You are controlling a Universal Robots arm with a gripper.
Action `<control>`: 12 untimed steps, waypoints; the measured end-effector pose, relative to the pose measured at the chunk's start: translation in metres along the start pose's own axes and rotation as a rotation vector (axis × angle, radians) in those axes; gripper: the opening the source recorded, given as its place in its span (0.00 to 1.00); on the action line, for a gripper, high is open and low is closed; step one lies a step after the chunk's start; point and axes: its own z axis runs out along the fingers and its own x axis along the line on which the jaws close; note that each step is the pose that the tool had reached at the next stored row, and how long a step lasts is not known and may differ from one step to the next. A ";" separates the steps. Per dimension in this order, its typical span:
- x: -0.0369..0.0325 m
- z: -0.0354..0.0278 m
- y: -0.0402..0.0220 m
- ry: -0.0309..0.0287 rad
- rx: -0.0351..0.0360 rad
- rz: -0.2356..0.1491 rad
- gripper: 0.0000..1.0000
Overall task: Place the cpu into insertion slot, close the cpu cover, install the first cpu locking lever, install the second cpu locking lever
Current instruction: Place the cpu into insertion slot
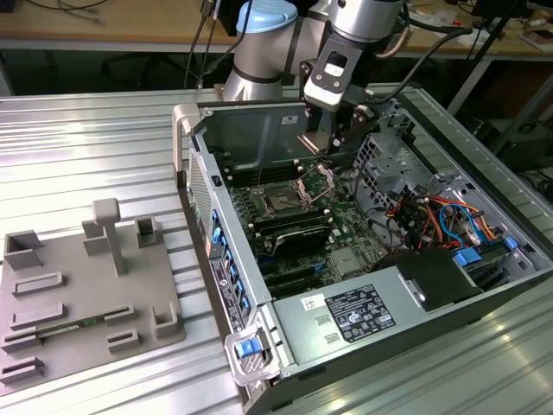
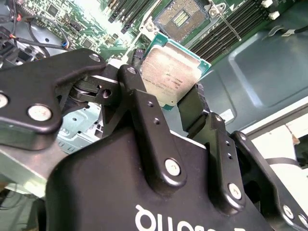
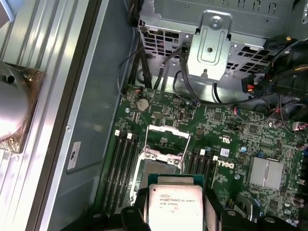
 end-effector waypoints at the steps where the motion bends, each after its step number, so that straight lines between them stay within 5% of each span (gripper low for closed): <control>1: 0.0000 0.0002 0.0000 -0.0009 -0.0002 0.009 0.55; 12: 0.0001 0.0020 -0.0009 -0.0104 -0.0021 0.115 0.55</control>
